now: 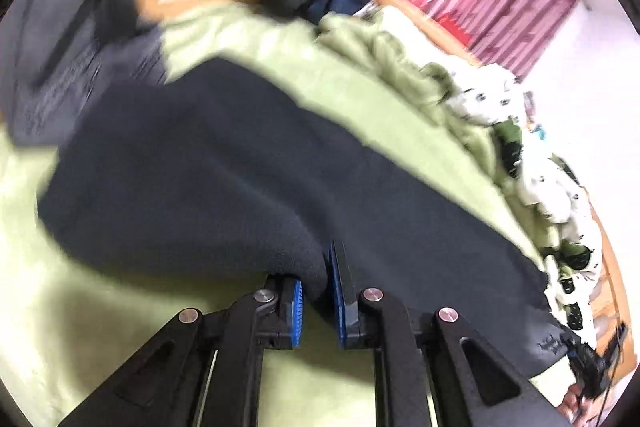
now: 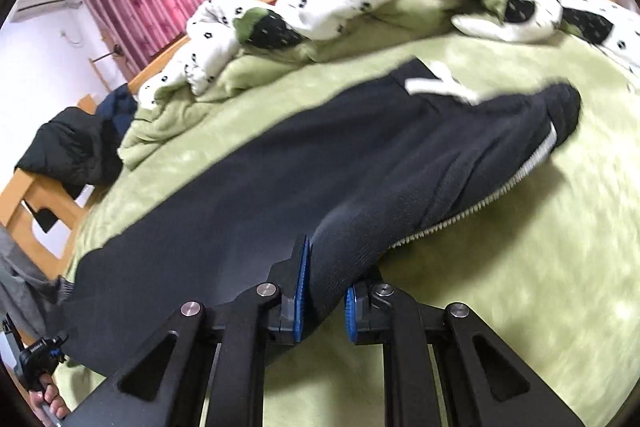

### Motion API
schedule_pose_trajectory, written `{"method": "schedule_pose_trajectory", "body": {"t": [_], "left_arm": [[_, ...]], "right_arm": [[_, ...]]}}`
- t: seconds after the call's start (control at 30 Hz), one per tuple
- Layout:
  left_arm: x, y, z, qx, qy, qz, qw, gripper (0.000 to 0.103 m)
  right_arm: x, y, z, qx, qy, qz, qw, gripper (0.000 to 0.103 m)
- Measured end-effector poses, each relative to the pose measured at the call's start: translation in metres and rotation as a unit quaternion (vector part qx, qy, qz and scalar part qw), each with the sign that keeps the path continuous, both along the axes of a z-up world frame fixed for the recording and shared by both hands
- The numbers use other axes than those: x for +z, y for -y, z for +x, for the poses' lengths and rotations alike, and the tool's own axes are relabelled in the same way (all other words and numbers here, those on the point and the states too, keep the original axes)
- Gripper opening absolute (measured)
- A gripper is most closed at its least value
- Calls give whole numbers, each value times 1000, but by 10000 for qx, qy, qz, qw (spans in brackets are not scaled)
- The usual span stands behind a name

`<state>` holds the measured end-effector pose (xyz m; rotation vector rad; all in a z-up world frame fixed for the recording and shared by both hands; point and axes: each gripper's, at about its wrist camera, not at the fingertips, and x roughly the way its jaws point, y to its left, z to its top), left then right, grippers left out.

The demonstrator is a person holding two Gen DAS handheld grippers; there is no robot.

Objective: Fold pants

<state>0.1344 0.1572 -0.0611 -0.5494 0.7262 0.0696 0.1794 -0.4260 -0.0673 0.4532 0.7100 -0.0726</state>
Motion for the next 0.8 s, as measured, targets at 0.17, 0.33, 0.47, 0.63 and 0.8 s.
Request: {"method": "schedule_pose_trajectory", "body": {"t": [0.17, 0.33, 0.47, 0.63, 0.8], "left_arm": [[37, 16, 55, -198, 338, 797, 9960, 12], [26, 15, 105, -111, 198, 958, 9951, 12], [9, 14, 145, -124, 123, 1130, 9934, 12], [-18, 18, 183, -128, -194, 1344, 9907, 14], [-32, 18, 197, -126, -496, 1250, 9908, 28]], "right_arm": [[41, 0, 54, 371, 259, -280, 9986, 15], [37, -8, 120, 605, 324, -710, 9951, 15], [21, -11, 165, 646, 220, -758, 9948, 15], [-12, -10, 211, 525, 15, -813, 9953, 15], [-42, -13, 235, 386, -311, -765, 9958, 24]]}}
